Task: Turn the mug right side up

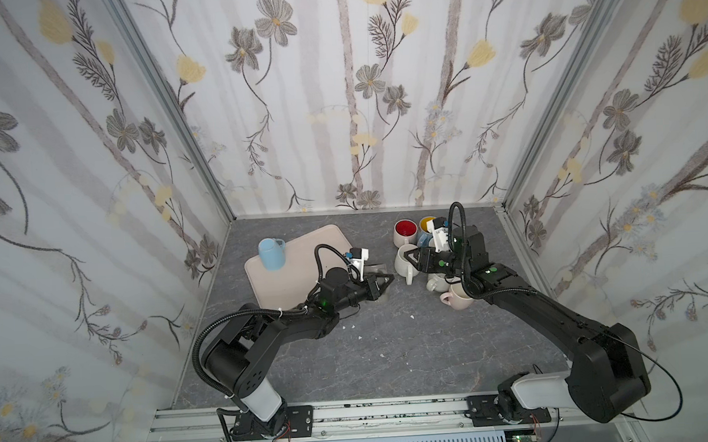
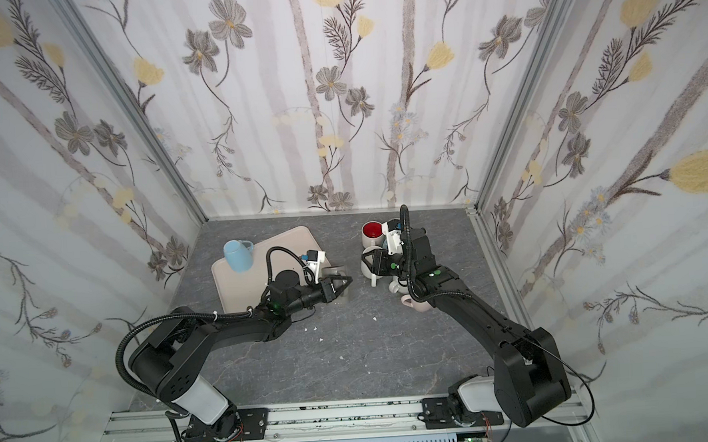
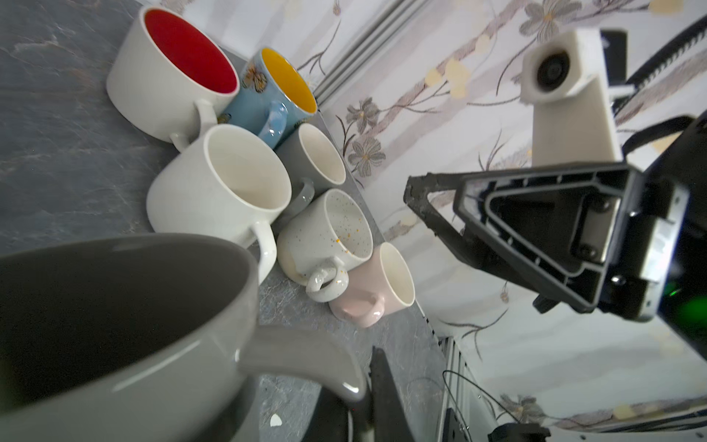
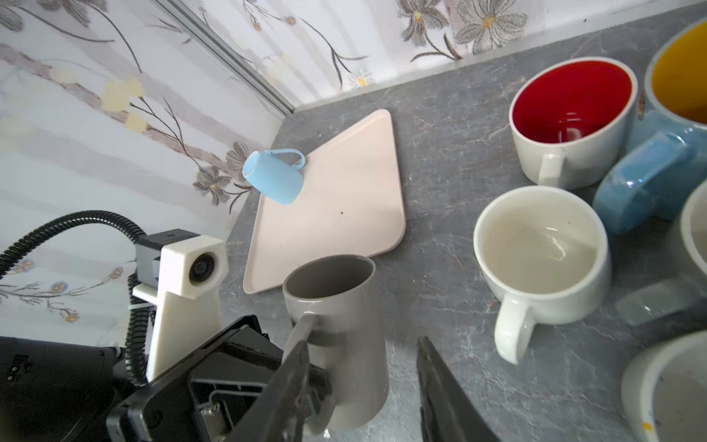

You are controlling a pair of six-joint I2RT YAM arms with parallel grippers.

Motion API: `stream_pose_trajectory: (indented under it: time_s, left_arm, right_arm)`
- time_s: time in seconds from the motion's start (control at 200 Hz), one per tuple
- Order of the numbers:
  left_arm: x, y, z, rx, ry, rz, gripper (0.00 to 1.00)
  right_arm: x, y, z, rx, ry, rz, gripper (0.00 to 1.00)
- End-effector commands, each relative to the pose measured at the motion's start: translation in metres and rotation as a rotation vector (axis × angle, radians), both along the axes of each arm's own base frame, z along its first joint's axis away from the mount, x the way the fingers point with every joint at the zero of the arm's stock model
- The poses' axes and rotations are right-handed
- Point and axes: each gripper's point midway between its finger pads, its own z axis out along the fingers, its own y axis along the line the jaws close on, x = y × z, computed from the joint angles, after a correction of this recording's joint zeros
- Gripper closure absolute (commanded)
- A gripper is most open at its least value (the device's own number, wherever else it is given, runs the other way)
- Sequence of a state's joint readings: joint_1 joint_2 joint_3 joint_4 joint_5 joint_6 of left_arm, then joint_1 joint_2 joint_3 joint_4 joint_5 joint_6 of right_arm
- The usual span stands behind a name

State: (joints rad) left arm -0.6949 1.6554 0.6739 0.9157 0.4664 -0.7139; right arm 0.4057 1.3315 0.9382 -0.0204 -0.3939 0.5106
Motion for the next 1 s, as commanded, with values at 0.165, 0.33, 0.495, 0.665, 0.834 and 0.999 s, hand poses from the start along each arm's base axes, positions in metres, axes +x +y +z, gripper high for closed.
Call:
stream_pose_trajectory:
  time_s: [0.165,0.33,0.495,0.665,0.834,0.999]
  left_arm:
    - [-0.041,-0.053,0.002,0.049,-0.332,-0.144,1.00]
    - [-0.060,-0.086,-0.001,0.042,-0.445,-0.214,1.00]
    - [-0.066,-0.106,-0.003,0.007,-0.507,-0.242,1.00]
    - [-0.061,-0.112,-0.017,-0.010,-0.527,-0.232,1.00]
    - [-0.062,-0.107,-0.040,0.014,-0.492,-0.227,0.95]
    - [-0.066,-0.093,-0.054,0.037,-0.459,-0.205,0.81]
  right_arm:
    - [-0.016,-0.024,-0.015,-0.065,0.045,-0.029,0.54]
    - [-0.020,-0.037,-0.022,-0.085,0.063,-0.065,0.54]
    - [-0.026,-0.048,-0.029,-0.111,0.068,-0.098,0.54]
    - [-0.029,-0.058,-0.037,-0.147,0.076,-0.119,0.54]
    - [-0.030,-0.058,-0.045,-0.161,0.097,-0.113,0.54]
    - [-0.030,-0.056,-0.049,-0.160,0.109,-0.104,0.55]
